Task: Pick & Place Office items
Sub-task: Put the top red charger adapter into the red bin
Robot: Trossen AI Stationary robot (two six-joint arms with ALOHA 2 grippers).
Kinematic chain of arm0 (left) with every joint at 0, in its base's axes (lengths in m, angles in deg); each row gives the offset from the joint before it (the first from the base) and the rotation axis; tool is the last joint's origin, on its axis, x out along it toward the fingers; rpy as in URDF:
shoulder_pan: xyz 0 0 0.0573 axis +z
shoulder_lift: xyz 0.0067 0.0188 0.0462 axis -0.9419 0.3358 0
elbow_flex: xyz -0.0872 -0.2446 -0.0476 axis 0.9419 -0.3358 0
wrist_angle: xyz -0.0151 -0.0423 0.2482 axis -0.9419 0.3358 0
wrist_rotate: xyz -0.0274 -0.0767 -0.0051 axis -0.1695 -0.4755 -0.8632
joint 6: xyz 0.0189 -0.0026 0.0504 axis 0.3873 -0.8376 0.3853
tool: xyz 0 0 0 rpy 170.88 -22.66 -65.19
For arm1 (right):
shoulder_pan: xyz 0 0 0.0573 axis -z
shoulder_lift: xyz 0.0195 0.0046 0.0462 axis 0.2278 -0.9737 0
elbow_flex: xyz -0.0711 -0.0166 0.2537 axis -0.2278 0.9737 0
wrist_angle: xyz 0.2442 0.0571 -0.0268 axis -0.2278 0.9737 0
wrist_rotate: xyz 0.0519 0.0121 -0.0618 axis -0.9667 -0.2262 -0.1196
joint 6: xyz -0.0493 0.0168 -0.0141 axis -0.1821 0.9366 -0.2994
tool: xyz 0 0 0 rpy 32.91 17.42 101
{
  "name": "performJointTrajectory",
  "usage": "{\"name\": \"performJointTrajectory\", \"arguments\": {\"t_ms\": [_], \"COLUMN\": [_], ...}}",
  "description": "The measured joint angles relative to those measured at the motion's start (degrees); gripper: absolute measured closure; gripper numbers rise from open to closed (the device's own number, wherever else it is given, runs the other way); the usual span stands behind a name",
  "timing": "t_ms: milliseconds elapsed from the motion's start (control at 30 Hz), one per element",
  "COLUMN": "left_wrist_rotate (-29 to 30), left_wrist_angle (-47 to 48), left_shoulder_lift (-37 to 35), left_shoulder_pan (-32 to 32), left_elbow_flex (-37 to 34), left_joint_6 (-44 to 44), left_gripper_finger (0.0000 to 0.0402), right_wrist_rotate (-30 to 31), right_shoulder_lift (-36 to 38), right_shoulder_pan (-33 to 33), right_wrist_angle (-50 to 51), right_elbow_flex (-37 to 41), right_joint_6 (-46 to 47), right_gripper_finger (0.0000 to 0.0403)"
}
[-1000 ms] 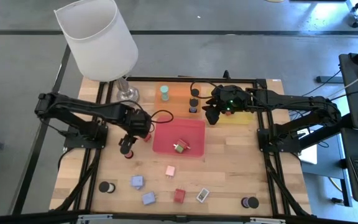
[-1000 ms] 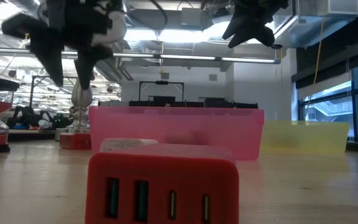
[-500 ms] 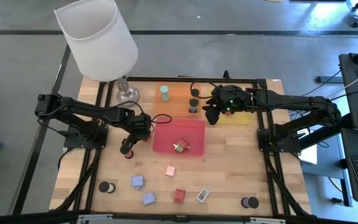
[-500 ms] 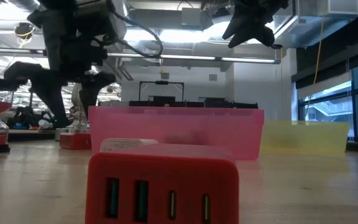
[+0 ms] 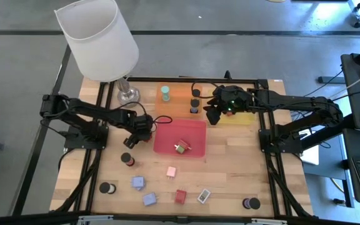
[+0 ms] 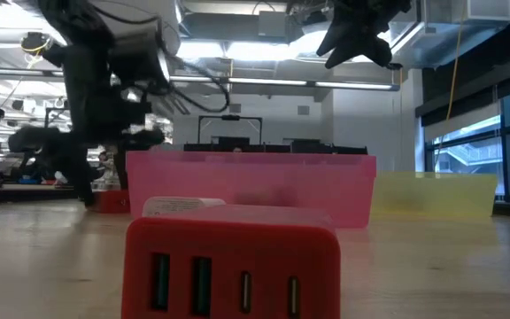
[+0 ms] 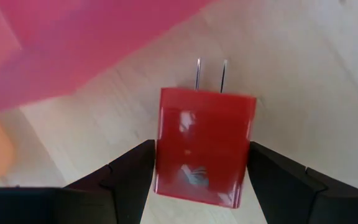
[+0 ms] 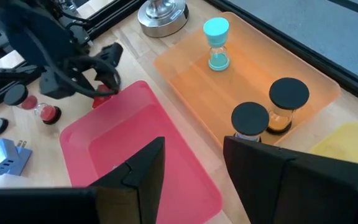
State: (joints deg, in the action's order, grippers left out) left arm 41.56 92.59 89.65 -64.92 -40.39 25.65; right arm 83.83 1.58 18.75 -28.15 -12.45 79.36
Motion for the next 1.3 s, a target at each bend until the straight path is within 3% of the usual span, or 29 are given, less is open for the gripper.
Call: {"name": "performJointTrajectory", "arguments": {"t_ms": [167,367,633,867,1133,1300], "left_wrist_rotate": [-0.01,0.76,8.84,9.24,9.09,5.22], "left_wrist_angle": [0.02,0.42,1.56,-1.78,-17.64,-19.39], "left_shoulder_lift": [2.97,1.17,-9.27,-16.7,-12.21,-5.85], "left_shoulder_pan": [0.75,0.65,-0.15,-1.74,-3.73,-4.03], "left_elbow_flex": [-0.01,-0.32,0.45,6.35,10.03,10.02], "left_joint_6": [-2.87,-11.45,-21.21,-32.26,-39.48,-41.64], "left_gripper_finger": [0.0161,0.0191,0.0187,0.0186,0.0185,0.0185], "right_wrist_rotate": [0.0,0.12,0.2,0.2,2.66,6.93], "right_shoulder_lift": [0.0,0.0,0.0,0.0,0.0,0.0], "right_shoulder_pan": [-0.02,-0.02,-0.02,0.0,0.0,-0.01], "right_wrist_angle": [0.0,0.0,0.0,0.0,-0.02,-0.02], "right_elbow_flex": [0.0,0.0,0.0,0.0,0.0,0.0], "right_joint_6": [0.27,0.28,0.09,0.07,0.05,0.09], "right_gripper_finger": [0.0236,0.0236,0.0236,0.0236,0.0236,0.0236]}}
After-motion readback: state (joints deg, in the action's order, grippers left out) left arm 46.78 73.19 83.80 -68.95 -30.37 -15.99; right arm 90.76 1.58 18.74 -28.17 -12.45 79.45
